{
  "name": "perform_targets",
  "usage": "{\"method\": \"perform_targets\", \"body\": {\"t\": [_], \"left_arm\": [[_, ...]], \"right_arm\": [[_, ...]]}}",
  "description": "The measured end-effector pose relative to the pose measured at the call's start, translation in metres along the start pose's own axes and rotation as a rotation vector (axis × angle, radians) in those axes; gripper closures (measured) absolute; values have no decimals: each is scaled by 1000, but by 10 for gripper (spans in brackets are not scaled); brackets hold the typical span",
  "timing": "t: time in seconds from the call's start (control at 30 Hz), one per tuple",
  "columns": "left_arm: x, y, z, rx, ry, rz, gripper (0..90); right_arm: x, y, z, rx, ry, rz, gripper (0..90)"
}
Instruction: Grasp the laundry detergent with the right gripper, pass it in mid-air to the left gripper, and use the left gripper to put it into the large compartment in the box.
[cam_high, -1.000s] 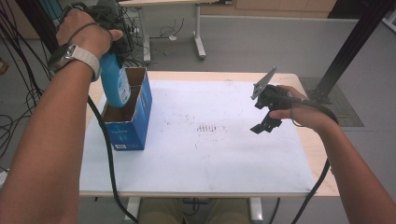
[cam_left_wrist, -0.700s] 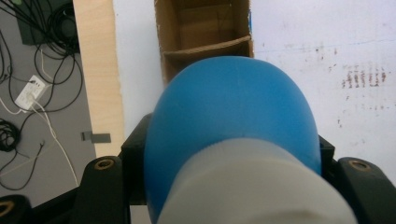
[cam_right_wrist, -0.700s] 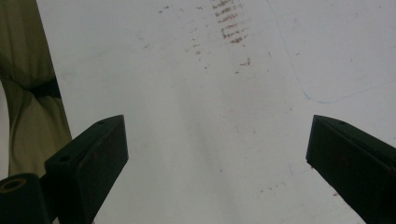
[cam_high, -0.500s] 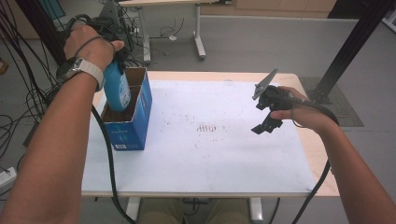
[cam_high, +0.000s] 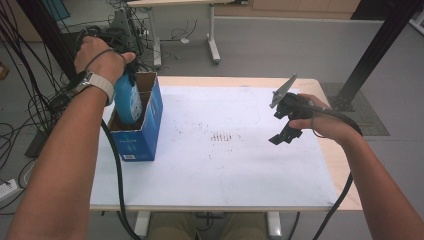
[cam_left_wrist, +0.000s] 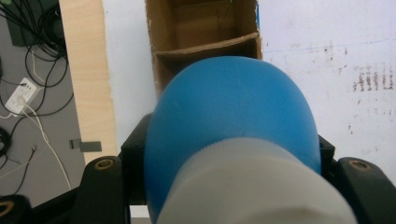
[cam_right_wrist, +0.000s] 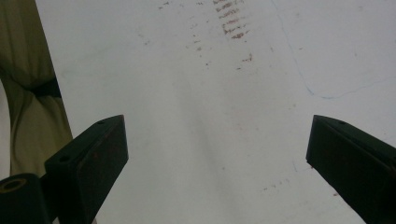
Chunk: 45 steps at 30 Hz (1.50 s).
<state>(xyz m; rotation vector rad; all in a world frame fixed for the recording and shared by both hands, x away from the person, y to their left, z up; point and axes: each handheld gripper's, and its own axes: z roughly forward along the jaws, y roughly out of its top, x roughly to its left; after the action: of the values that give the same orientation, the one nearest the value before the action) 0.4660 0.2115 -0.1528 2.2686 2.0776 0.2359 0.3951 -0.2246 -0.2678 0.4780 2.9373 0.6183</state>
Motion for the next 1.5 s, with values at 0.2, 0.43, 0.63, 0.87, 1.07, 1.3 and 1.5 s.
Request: {"method": "perform_targets", "body": {"t": [0.2,0.43,0.63,0.87,1.07,1.3,1.5], "left_arm": [[-1,-1,11,-5,0,1,390],[-2,-3,23,-19,10,-4,391],[-2,-5,37,-19,6,-3,390],[-2,-7,54,-25,2,-6,390],[-4,-8,65,-32,9,-3,389],[-4,-9,77,-22,3,-7,388],[-3,-9,85,-22,3,-4,386]], "right_arm": [[0,-1,0,1,1,6,53],[0,-1,3,0,3,11,53],[0,-2,4,0,5,16,53],[0,-2,4,2,4,21,53],[0,-4,6,3,8,24,53],[0,-7,7,4,8,33,53],[0,-8,9,6,11,34,53]]}}
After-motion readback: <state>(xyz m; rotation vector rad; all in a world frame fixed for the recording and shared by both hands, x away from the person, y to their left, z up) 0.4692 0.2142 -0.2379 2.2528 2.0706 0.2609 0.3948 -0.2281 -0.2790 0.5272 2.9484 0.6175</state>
